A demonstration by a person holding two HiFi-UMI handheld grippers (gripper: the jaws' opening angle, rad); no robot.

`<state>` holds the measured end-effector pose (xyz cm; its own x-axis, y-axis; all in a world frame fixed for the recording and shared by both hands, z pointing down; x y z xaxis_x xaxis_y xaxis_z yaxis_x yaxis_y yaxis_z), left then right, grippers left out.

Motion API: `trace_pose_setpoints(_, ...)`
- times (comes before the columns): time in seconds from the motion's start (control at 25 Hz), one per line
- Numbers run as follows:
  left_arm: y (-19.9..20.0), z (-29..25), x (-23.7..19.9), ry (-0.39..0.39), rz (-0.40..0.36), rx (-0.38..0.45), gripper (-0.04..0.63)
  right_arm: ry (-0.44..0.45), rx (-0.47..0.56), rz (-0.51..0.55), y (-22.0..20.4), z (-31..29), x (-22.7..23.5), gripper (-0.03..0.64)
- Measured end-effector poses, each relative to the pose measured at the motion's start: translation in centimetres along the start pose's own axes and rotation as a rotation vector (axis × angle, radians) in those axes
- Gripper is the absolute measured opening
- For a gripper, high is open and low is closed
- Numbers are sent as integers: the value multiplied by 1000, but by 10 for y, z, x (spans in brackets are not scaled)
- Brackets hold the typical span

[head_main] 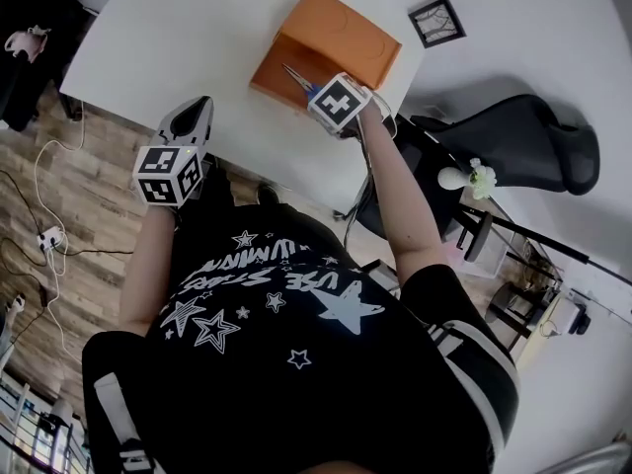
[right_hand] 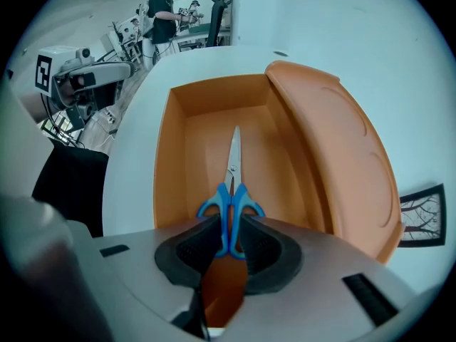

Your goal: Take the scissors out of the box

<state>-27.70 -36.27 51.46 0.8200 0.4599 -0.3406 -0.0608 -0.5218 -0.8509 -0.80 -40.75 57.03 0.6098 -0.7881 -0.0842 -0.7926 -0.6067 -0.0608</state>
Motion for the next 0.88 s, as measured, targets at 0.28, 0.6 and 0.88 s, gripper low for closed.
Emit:
trace_pose_setpoints(0.28,5,0,1,-2,-1,15,18,-8,10,12,-3,0,-1,103)
trace_pose_setpoints(0.6,9,6,1,8,3,32,18,-33,85,5,-1,9,-9,103)
trace_pose_setpoints(0.88,13,9,32,21,-21,50,18,3,243,-64,-18,35,-7,103)
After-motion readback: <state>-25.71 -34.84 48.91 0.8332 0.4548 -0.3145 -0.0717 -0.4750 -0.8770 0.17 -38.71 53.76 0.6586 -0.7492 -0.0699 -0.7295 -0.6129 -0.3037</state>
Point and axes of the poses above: the fingertips, and each gripper's own axes: z backward along the fingers, x to its right, y out of its top, the point moved 6 cm from there along z, backward along the fingers, and after that the axes turned 2 degrees about -y, right-handed, at the moved point
